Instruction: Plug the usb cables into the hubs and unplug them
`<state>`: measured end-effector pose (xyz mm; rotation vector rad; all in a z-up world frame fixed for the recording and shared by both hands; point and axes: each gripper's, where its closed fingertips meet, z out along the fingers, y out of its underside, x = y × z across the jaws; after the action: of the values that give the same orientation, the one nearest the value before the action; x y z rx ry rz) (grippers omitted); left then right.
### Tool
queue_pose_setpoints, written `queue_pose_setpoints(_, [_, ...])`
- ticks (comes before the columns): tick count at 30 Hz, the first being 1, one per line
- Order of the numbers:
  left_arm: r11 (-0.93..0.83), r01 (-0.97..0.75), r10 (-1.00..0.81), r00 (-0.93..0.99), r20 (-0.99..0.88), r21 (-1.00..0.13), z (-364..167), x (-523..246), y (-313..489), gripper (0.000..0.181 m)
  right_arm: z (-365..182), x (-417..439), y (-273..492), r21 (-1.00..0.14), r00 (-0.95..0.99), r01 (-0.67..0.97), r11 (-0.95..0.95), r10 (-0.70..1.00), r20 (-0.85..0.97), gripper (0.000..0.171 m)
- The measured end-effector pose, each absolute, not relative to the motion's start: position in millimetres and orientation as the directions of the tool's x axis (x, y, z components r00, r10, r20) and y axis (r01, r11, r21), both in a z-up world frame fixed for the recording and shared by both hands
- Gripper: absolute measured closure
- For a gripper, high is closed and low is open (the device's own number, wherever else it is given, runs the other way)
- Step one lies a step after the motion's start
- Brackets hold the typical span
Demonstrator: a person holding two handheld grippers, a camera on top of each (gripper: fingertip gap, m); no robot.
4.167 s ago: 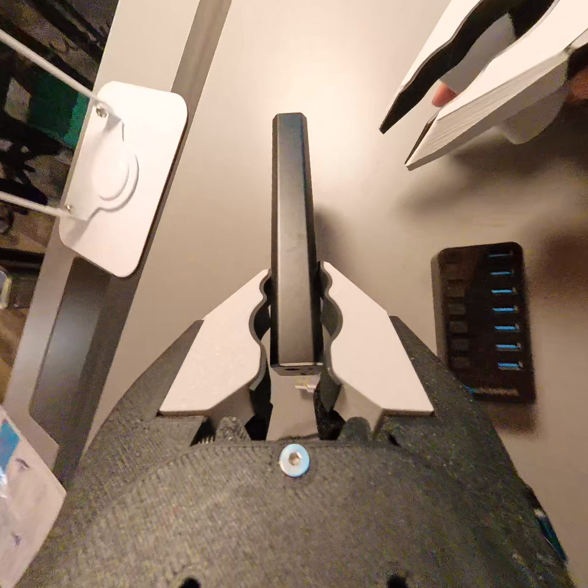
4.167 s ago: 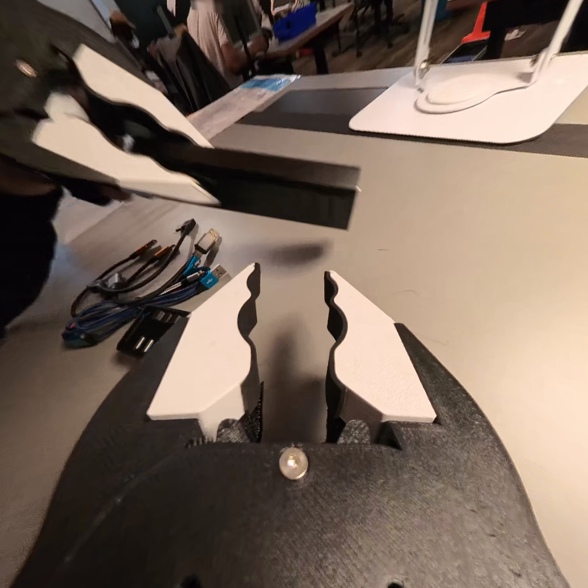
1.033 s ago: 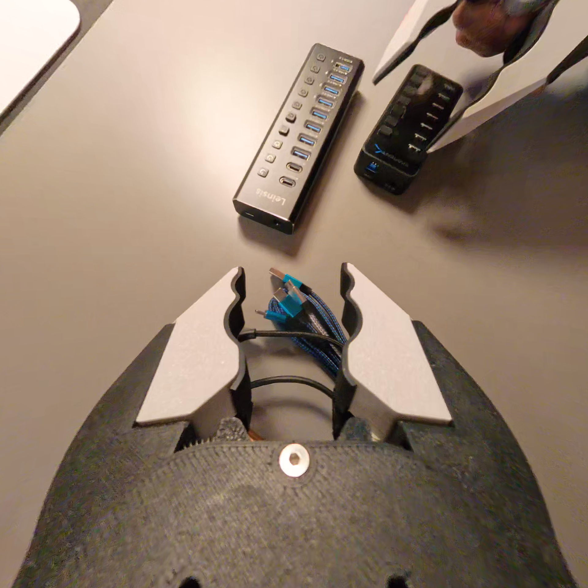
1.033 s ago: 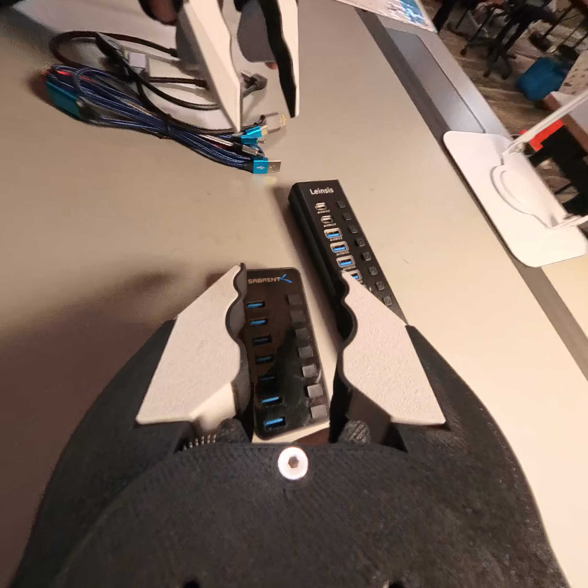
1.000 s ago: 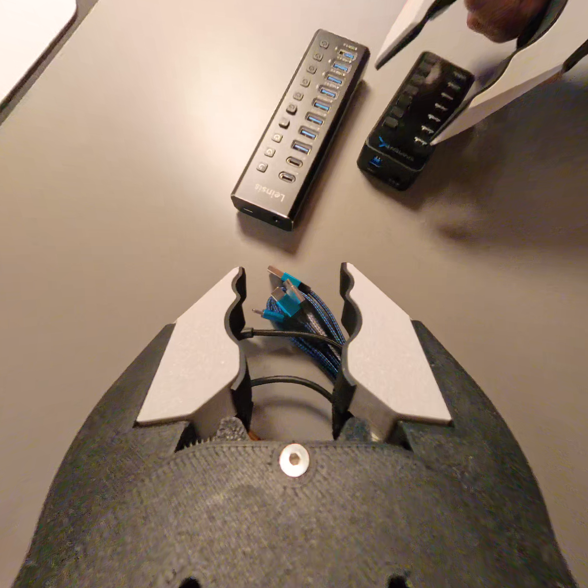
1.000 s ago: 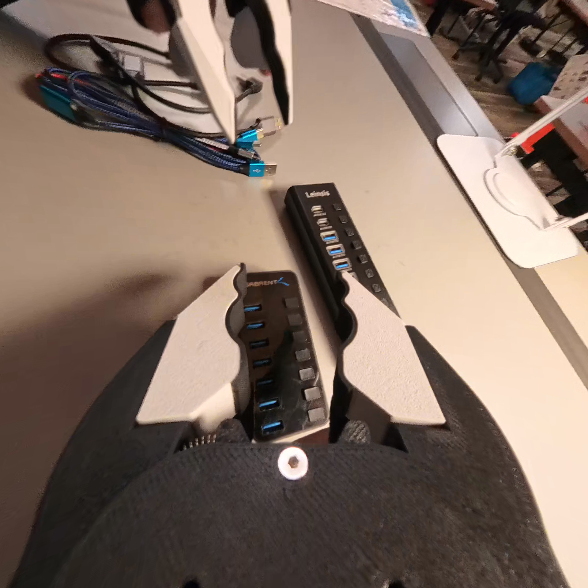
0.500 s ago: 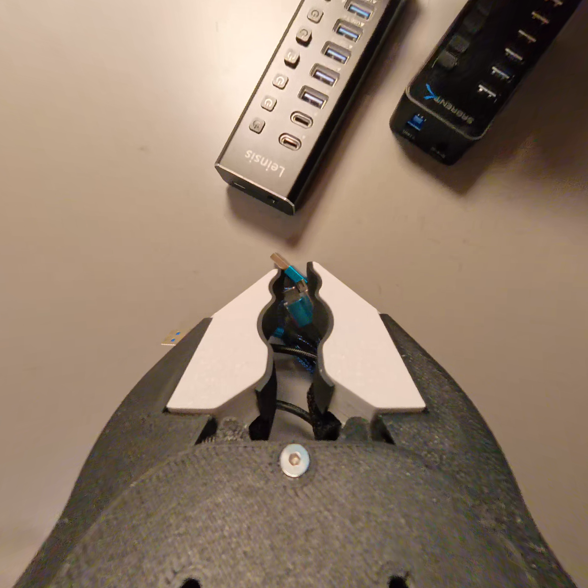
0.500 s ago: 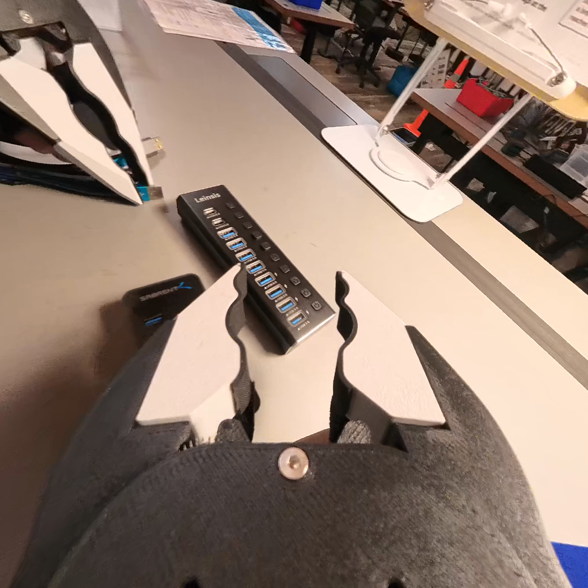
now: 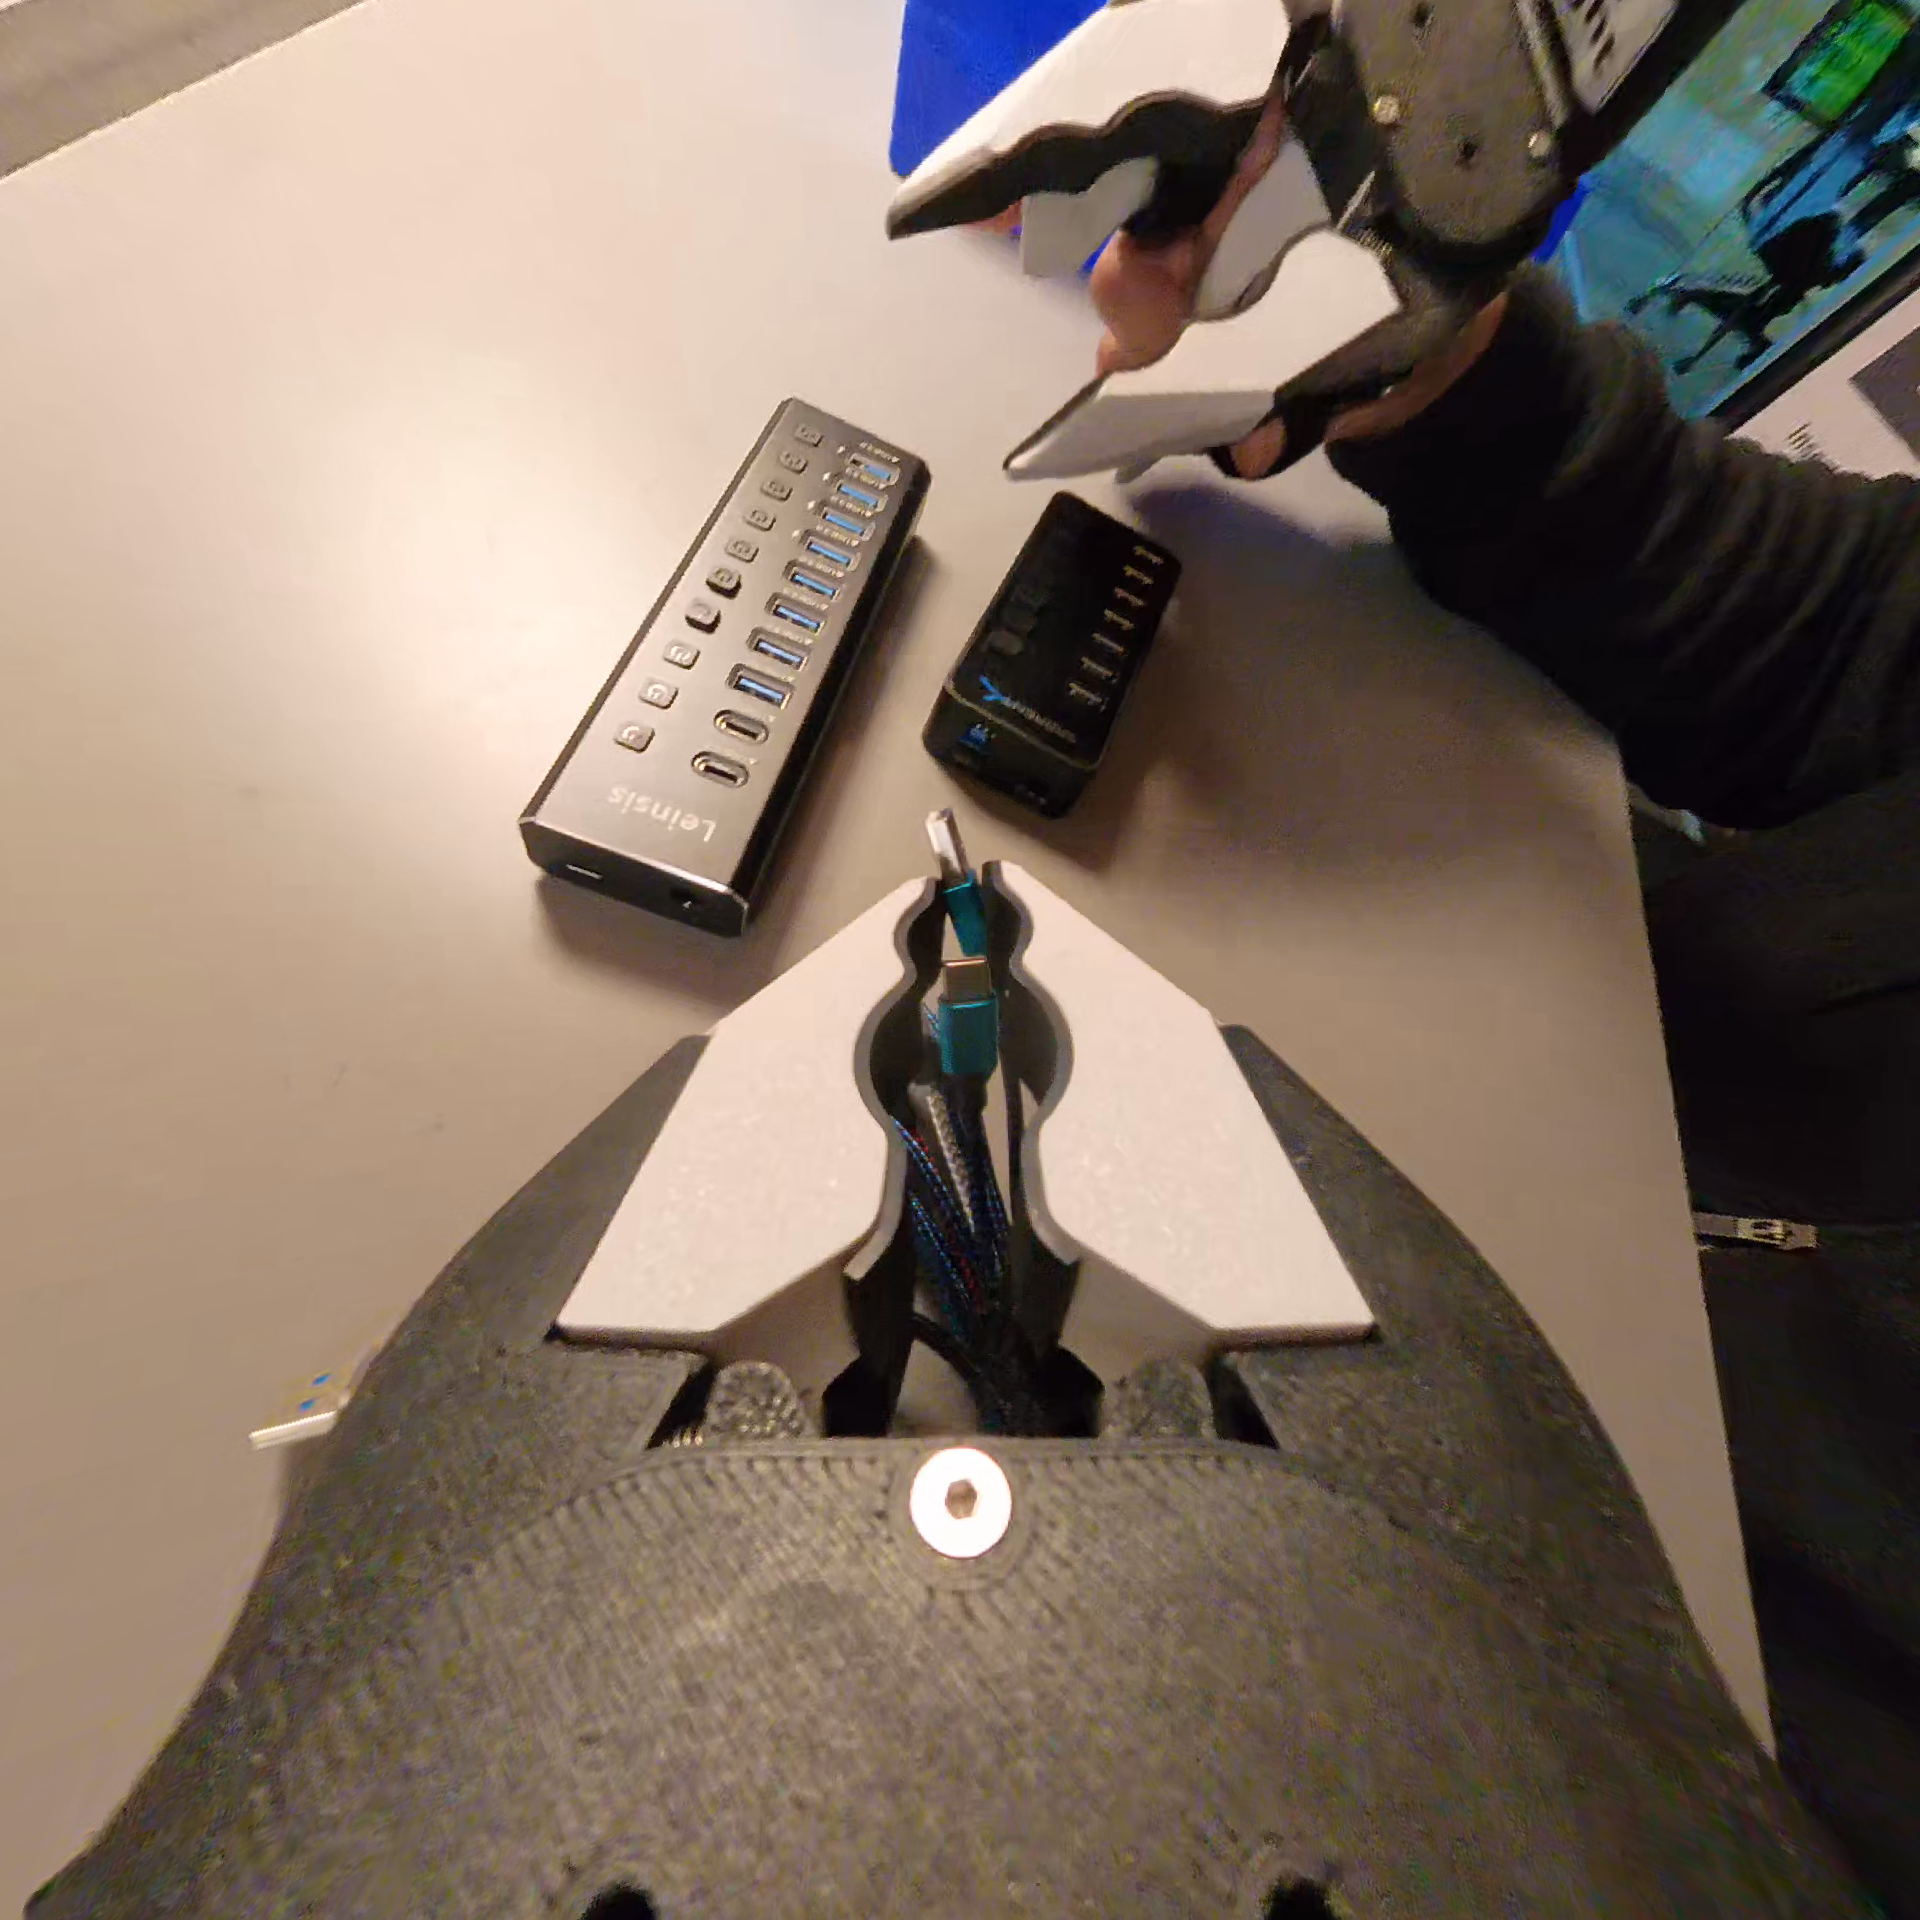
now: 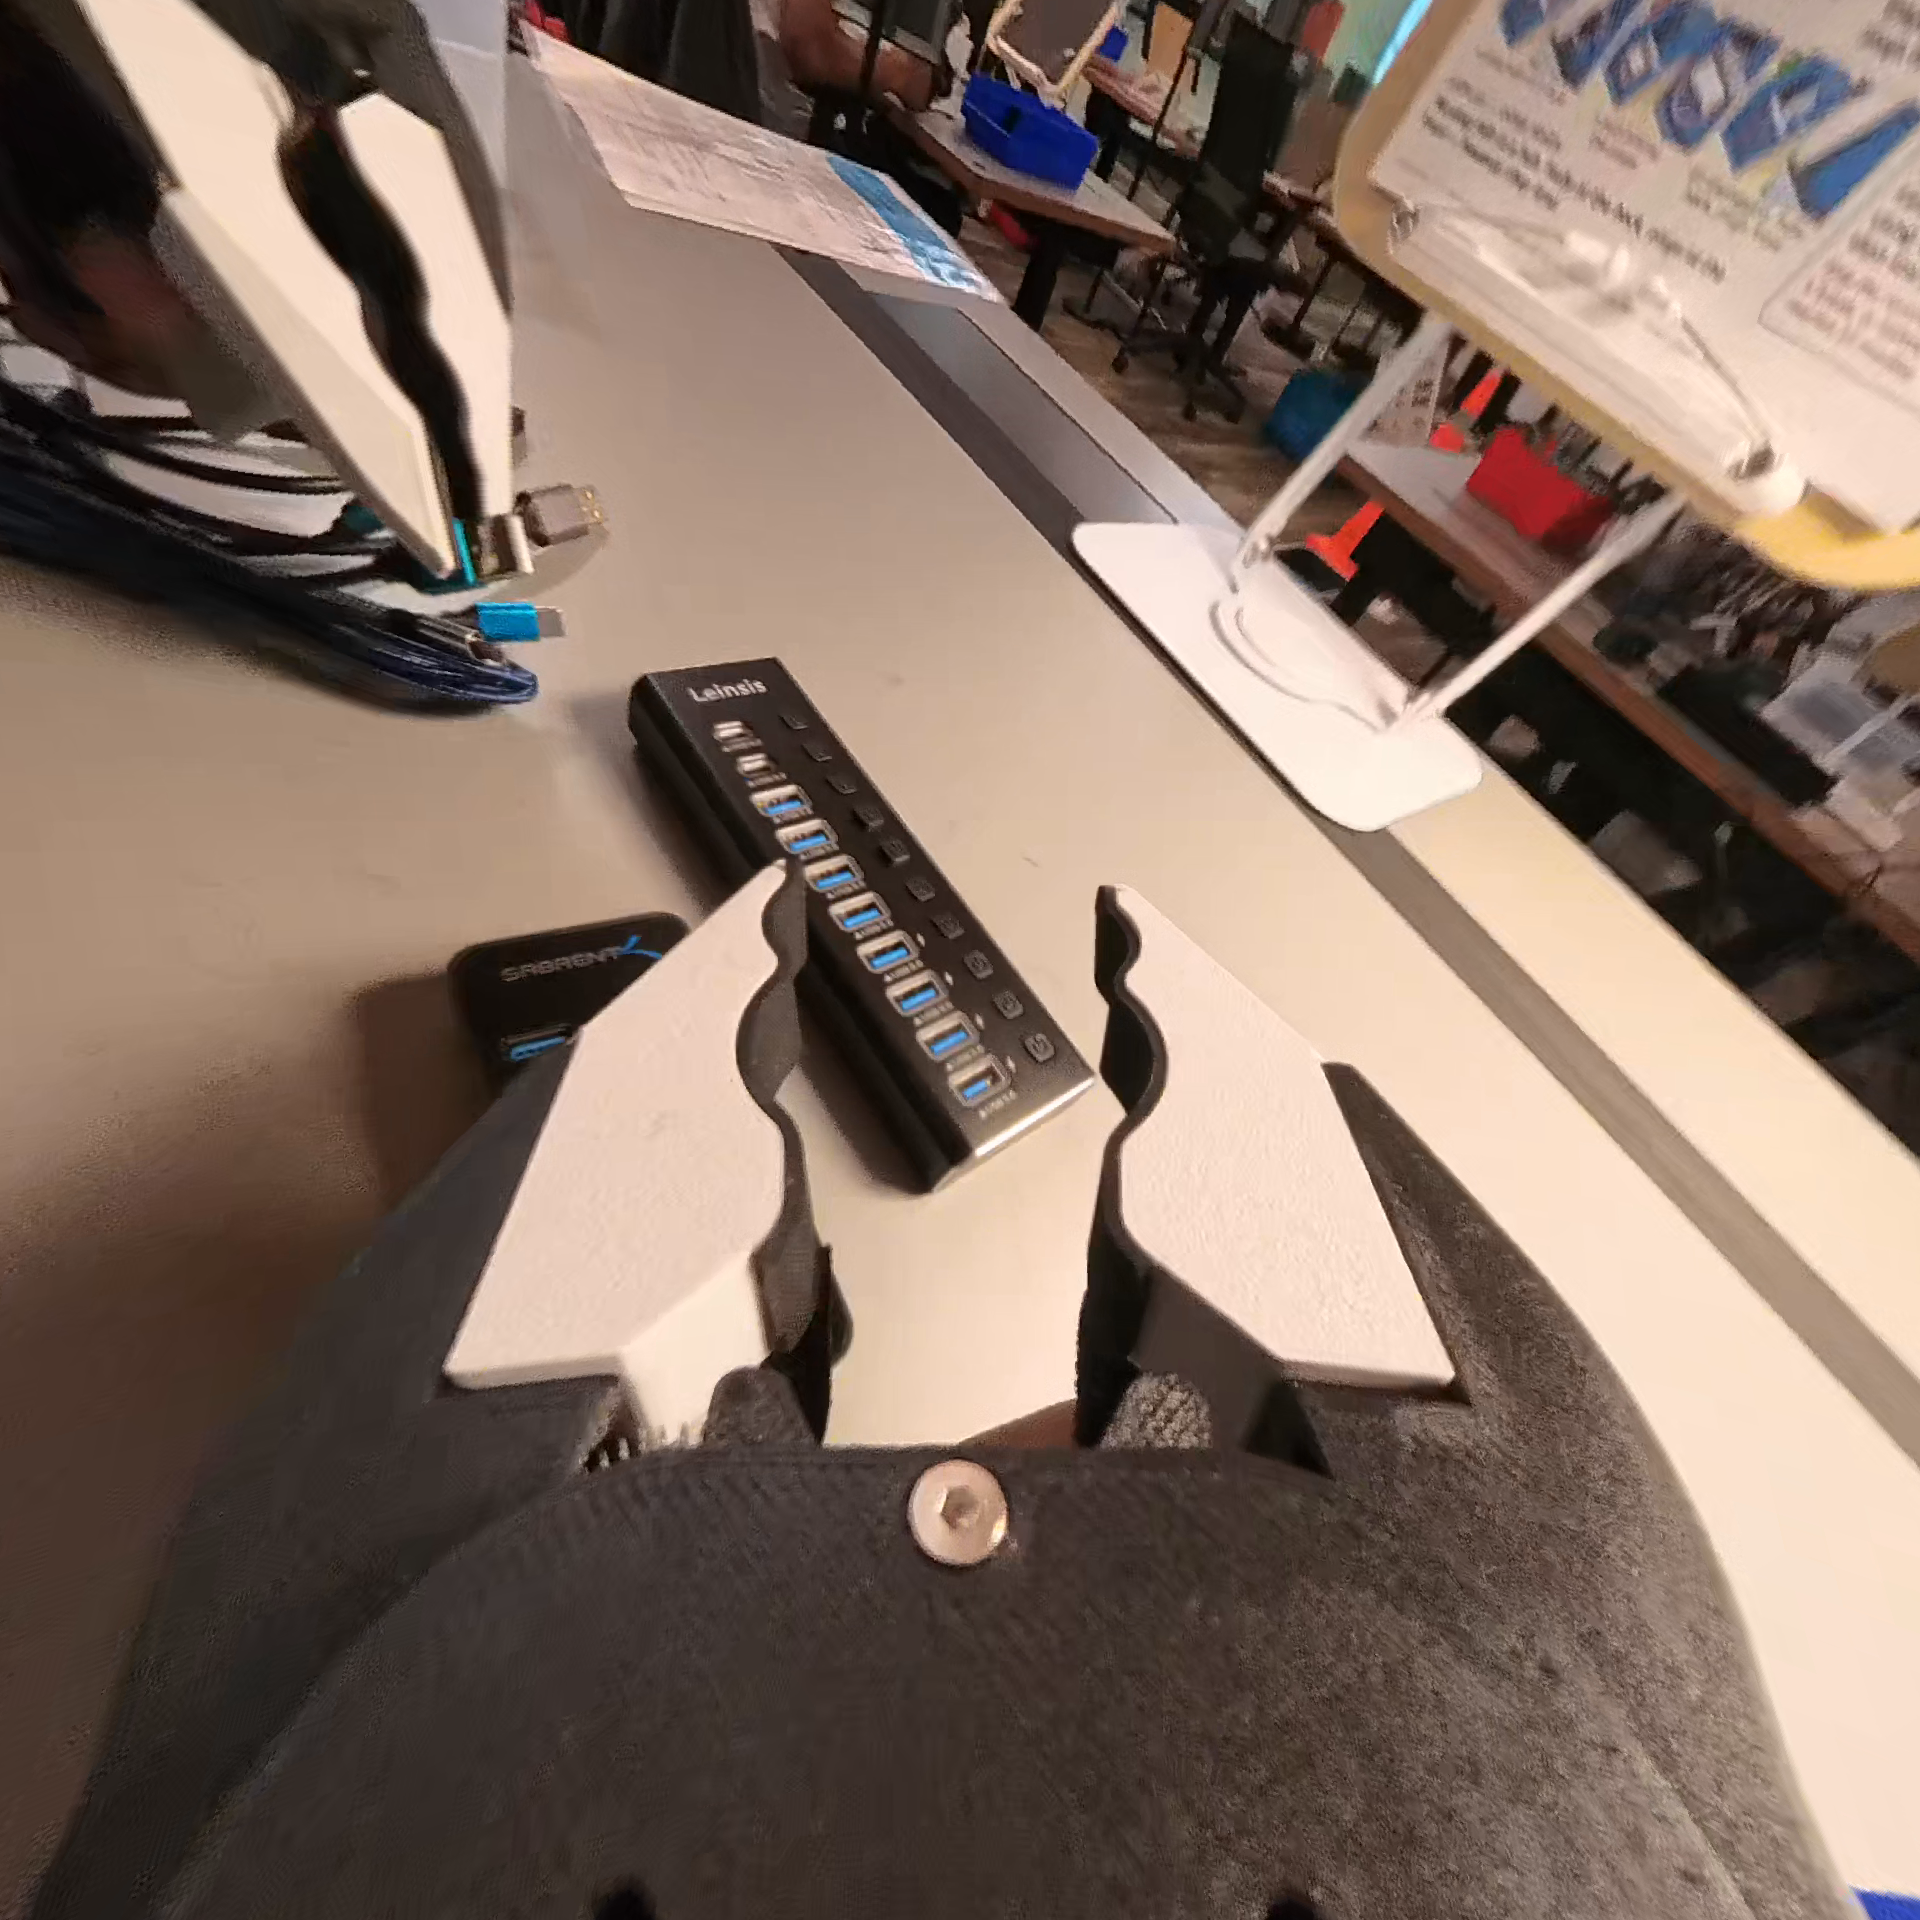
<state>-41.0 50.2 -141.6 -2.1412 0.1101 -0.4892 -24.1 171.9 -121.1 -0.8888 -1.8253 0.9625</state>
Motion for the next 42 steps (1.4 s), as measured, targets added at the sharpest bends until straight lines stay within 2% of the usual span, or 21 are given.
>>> queue_pose_setpoints(1, [-0.573,0.115,-0.271,0.908,0.319,-0.812,-138.6,-37.8,51.1,0.172,-119.7,-23.5,167.3,-0.86,-0.375,0.165,0.482,0.838,0.397,0.115])
queue_pose_setpoints(7, [-0.515,0.219,-0.325,0.845,0.425,-0.829,-121.8,-21.1,57.9,0.173,-110.5,-15.5,131.9,-0.772,-0.395,-0.013,0.635,0.706,0.587,0.115])
queue_pose_setpoints(10, [-0.501,0.261,-0.335,0.82,0.463,-0.825,-119.0,-14.5,61.7,0.173,-110.1,-10.2,112.9,-0.694,-0.394,-0.092,0.714,0.614,0.684,0.115])
queue_pose_setpoints(18, [-0.528,0.309,-0.299,0.804,0.514,-0.791,-127.9,0.0,71.4,0.173,-124.7,-9.2,78.6,-0.471,-0.357,-0.165,0.866,0.393,0.847,0.114])
queue_pose_setpoints(26, [-0.563,0.282,-0.314,0.797,0.517,-0.777,-136.9,14.6,73.2,0.173,-131.1,-9.2,67.0,-0.427,-0.348,-0.204,0.881,0.342,0.873,0.115])
queue_pose_setpoints(35, [-0.588,0.297,-0.319,0.77,0.553,-0.752,-139.3,19.6,71.8,0.172,-142.6,-3.7,61.1,-0.376,-0.398,-0.226,0.899,0.267,0.878,0.14])
queue_pose_setpoints(40, [-0.543,0.309,-0.281,0.809,0.516,-0.78,-128.3,1.8,72.6,0.149,-145.7,-5.3,68.0,-0.403,-0.427,-0.186,0.896,0.296,0.855,0.142])
queue_pose_setpoints(42, [-0.516,0.275,-0.292,0.834,0.468,-0.812,-120.3,-2.7,70.2,0.147,-143.2,-7.0,71.6,-0.439,-0.432,-0.164,0.883,0.335,0.837,0.142])
